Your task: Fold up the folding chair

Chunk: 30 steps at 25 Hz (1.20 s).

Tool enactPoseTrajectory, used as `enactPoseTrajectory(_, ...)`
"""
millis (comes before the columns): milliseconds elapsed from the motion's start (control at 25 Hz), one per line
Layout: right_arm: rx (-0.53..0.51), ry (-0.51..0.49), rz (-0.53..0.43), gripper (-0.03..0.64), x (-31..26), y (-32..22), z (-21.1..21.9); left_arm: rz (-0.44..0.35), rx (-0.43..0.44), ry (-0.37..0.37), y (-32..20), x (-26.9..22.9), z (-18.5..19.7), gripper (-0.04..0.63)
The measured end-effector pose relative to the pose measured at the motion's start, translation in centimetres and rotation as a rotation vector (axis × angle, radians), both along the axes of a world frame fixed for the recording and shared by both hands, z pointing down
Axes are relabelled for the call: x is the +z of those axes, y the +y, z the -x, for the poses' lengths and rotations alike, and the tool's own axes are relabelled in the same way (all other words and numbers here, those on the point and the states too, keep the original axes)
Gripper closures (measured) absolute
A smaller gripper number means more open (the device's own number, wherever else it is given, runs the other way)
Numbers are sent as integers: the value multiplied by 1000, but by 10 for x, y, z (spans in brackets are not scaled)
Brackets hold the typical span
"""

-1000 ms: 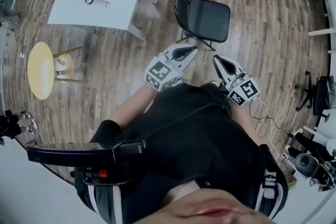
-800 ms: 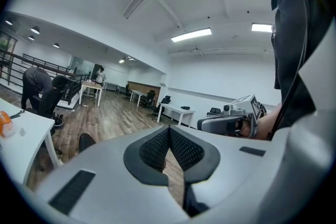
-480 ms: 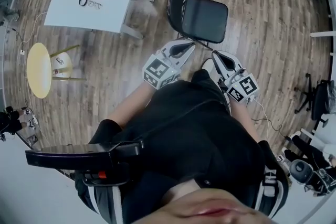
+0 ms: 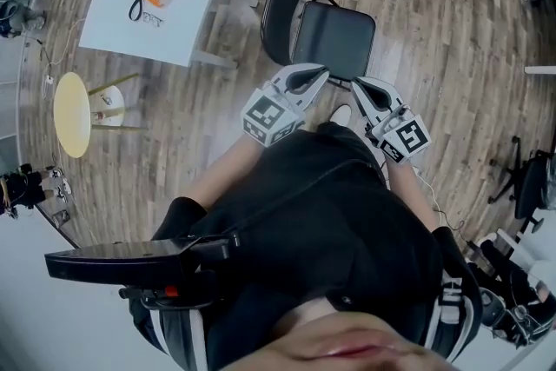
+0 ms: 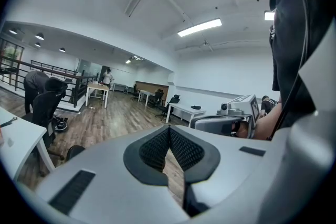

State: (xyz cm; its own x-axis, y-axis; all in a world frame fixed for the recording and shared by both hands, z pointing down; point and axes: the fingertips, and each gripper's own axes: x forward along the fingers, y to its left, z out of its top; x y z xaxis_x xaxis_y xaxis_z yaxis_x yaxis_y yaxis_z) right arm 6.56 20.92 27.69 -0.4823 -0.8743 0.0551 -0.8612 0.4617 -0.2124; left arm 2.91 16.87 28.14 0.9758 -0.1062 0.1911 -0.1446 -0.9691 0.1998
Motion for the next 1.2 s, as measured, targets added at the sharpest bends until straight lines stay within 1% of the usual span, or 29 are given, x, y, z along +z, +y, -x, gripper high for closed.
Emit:
enactPoseTrajectory(200,-17,-17,6,607,10,-8,-38,1,-36,-27,-9,8,-33,591)
enactPoseTrajectory(480,-40,-35,22,606,17,-9,-65,1,-75,-60,-8,9,-52,591)
enactPoseTrajectory(720,-34,-44,52,606,27,-36,-63,24,-67,-67,-30,18,-49,591)
enactPoseTrajectory(960,2,-66,97,606,40,-56,-58,44,-45,-69,-55,26,-39,591)
enactPoseTrajectory(1200,39,-105,189,606,76,-106,-54,71,-30,-99,-117,49,-17,589)
